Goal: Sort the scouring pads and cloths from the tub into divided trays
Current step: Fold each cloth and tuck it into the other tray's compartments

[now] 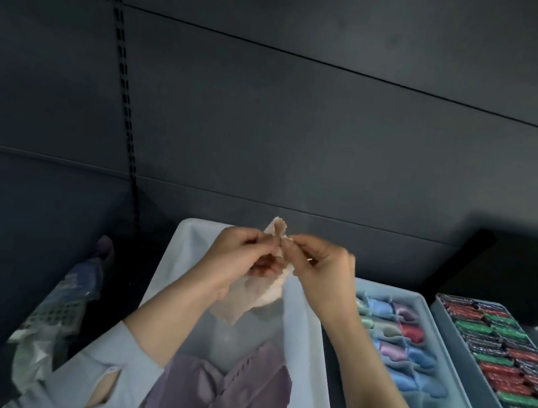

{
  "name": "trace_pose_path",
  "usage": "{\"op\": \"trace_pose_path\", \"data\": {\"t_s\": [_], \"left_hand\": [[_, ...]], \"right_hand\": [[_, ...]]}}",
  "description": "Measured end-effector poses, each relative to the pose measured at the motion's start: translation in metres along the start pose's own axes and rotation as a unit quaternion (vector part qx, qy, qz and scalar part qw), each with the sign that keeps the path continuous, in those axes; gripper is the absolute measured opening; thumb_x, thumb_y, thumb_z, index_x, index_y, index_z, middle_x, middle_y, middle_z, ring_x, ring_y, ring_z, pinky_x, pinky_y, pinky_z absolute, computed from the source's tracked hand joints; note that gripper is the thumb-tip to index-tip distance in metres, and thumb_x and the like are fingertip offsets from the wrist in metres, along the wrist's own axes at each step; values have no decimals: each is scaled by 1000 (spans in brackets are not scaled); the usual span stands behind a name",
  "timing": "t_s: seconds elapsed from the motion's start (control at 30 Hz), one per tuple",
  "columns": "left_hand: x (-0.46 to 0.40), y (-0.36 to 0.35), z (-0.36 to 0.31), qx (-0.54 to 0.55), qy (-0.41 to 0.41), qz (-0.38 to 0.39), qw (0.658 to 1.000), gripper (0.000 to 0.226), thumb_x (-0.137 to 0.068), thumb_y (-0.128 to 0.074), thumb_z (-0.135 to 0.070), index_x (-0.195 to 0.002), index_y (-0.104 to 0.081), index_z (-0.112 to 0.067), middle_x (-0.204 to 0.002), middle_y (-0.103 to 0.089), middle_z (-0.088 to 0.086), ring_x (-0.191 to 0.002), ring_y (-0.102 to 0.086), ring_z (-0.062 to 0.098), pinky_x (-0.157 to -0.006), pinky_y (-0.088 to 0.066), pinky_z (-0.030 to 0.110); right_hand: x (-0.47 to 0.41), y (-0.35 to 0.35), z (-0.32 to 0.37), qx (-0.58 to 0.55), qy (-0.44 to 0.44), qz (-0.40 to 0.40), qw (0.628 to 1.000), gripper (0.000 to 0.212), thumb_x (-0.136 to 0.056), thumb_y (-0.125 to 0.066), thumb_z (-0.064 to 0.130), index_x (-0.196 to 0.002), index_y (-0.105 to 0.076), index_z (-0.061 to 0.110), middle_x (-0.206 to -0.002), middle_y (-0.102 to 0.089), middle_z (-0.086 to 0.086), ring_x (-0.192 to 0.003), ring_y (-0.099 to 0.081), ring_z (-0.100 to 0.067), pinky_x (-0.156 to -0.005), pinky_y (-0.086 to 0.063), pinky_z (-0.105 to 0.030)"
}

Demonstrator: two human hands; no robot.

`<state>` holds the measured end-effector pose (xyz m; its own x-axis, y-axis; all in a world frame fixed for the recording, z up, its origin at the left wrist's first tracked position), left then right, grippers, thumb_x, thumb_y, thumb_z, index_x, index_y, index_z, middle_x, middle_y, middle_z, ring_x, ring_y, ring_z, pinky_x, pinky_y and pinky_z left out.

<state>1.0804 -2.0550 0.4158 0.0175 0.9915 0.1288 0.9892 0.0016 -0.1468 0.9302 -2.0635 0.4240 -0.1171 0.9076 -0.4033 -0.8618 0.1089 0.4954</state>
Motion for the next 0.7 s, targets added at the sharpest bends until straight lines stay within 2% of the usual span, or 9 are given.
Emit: {"op": "trace_pose_path", "data": {"t_s": [0.17,0.27,0.33,0.4,0.47,0.57,0.63,0.67,0.7], "left_hand": [[4,-1,-4,-6,-2,-15,1000,17,-95,-60,-16,-88,-71,-5,-74,-72,6,-60,-68,12,-54,-52,19],[4,0,-2,-46,-4,-35,998,20,-96,-60,-24,-92,-75,-12,-83,-73,9,-66,-65,11,-53,-50,19],[3,0,0,-74,-12,-37,997,19,-96,-58,-22,-93,-76,-15,-85,-73,5,-69,-61,8,-53,-48,19],[5,0,0,-96,-24,-36,994,22,-94,-57,-15,-88,-77,-20,-76,-70,-12,-66,-57,-2,-56,-46,17],[7,3,3,-130,-68,-49,988,28,-91,-55,-9,-88,-77,-26,-82,-70,-18,-70,-57,-8,-64,-47,17],[2,14,11,-140,-73,-115,981,22,-90,-63,-19,-108,-66,-31,-108,-63,-8,-97,-58,4,-82,-46,24],[-2,19,19,-80,38,-59,994,55,-81,-74,-46,-128,-54,-27,-125,-57,-6,-117,-54,11,-100,-40,25],[-6,20,26,-35,81,-9,996,71,-73,-78,-54,-132,-52,-23,-129,-59,-4,-122,-54,14,-107,-38,28],[-8,21,28,-3,91,39,995,73,-71,-80,-52,-131,-56,-18,-128,-62,-1,-122,-56,15,-109,-37,28]], "right_hand": [[7,2,5,-13,32,22,999,14,-91,-68,19,-98,-78,26,-80,-73,22,-75,-68,4,-71,-46,-8],[11,2,3,11,40,60,997,22,-86,-73,22,-106,-75,33,-93,-73,22,-86,-70,-1,-82,-51,-17],[12,2,0,42,48,42,997,23,-85,-73,20,-104,-75,34,-93,-73,23,-82,-69,-2,-79,-51,-16],[11,3,-2,76,78,6,994,19,-88,-71,18,-100,-77,31,-88,-73,22,-72,-66,1,-70,-46,-11],[9,7,-5,61,70,-21,995,14,-88,-72,15,-94,-78,26,-82,-73,21,-67,-64,4,-65,-42,-7],[4,19,-7,-76,-9,11,997,15,-87,-72,10,-87,-76,24,-84,-75,12,-76,-68,-2,-74,-51,-17],[0,28,-3,-160,-29,49,985,15,-88,-69,5,-87,-74,19,-86,-76,3,-79,-68,-9,-80,-53,-25],[-1,32,0,-194,-30,58,979,14,-88,-68,2,-88,-73,15,-86,-75,1,-80,-67,-11,-81,-54,-25],[-1,37,3,-220,-31,60,973,14,-88,-67,0,-87,-72,13,-85,-75,0,-79,-67,-11,-82,-54,-24]]}}
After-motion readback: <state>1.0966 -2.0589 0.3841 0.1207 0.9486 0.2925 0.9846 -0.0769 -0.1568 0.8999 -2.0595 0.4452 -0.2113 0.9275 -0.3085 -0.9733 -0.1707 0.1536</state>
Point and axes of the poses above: each hand's wrist, its own x-axis away from the middle knuckle, its own y-axis out of the back of the hand, z = x × y, the point moved 2 cm from there along -x, towards the middle knuckle
